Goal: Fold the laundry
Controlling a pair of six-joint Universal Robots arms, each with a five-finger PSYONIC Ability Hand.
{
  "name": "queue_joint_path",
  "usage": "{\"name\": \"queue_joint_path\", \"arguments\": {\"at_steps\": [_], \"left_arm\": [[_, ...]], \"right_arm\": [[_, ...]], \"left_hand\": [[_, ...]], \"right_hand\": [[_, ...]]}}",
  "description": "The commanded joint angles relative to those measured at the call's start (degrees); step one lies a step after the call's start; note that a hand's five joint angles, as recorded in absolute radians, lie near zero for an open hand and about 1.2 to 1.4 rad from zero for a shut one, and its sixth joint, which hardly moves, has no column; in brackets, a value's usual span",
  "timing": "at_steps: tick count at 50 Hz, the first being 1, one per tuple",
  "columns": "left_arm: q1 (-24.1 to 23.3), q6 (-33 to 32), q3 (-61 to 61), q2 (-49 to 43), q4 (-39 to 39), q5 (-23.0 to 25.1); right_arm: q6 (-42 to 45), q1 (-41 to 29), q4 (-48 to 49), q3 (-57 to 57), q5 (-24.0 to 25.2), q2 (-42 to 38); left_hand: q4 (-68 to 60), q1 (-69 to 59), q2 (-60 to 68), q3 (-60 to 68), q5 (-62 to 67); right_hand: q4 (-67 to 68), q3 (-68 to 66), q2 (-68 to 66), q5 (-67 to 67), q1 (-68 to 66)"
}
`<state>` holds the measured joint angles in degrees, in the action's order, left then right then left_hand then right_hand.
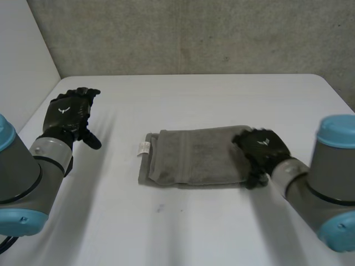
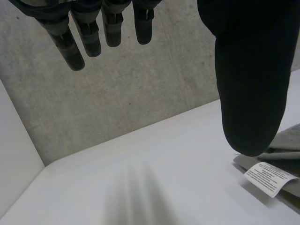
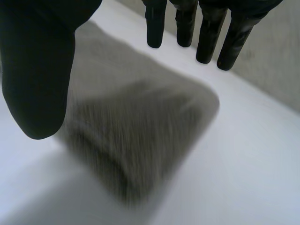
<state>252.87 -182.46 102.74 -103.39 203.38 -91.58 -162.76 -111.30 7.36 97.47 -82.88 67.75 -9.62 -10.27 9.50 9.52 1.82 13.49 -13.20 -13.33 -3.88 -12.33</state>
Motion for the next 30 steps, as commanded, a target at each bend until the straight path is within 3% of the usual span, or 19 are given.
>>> {"name": "queue_joint_path", "arguments": {"at_steps": [1, 2, 3, 9, 12, 17, 25, 30], "left_arm": [[-0.4, 0.0, 0.1, -1.0, 0.0, 0.0], [-0.7, 0.0, 0.1, -1.1, 0.0, 0.0], [-0.9, 0.0, 0.1, -1.1, 0.0, 0.0], [-0.9, 0.0, 0.1, -1.0, 0.0, -0.1], [-1.0, 0.0, 0.2, -0.8, -0.1, -0.1], [-1.5, 0.0, 0.7, -0.4, -0.1, -0.1], [-2.1, 0.0, 0.9, -0.1, -0.8, -0.4], [-2.3, 0.4, 0.2, 0.9, -1.8, -0.3]], "right_arm": [[1.0, 7.9, 7.8, 8.1, 4.5, -1.3], [2.1, 8.4, 9.7, 8.3, 4.5, -2.0], [3.7, 8.6, 10.9, 7.9, 3.7, -2.5], [13.2, 7.2, 12.9, 3.4, 2.6, -1.0], [14.1, 5.6, 12.9, 1.2, 2.1, -0.5], [14.0, -11.9, 12.2, -9.6, 1.8, -5.1], [14.4, -24.6, 12.0, -14.9, 4.6, -14.7], [13.9, -26.4, 11.2, -14.7, 5.2, -16.9]], "left_hand": [[-0.4, 0.3, 0.5, 0.5, -1.8], [-0.4, 0.3, 0.5, 0.5, -1.8], [-0.4, 0.3, 0.5, 0.5, -1.8], [-0.4, 0.3, 0.5, 0.5, -1.8], [-0.4, 0.3, 0.5, 0.5, -1.8], [-0.4, 0.3, 0.5, 0.5, -1.8], [-0.4, 0.3, 0.5, 0.5, -1.8], [-0.4, 0.3, 0.5, 0.5, -1.8]], "right_hand": [[37.0, -37.3, -37.1, -36.6, -38.1], [57.5, -57.7, -57.6, -57.1, -58.6], [66.4, -66.7, -66.6, -66.0, -67.6], [66.5, -66.8, -66.7, -66.1, -67.7], [66.5, -66.8, -66.7, -66.1, -67.7], [66.5, -66.8, -66.7, -66.1, -67.7], [66.5, -66.8, -66.7, -66.1, -67.7], [66.5, -66.8, -66.7, -66.1, -67.7]]}}
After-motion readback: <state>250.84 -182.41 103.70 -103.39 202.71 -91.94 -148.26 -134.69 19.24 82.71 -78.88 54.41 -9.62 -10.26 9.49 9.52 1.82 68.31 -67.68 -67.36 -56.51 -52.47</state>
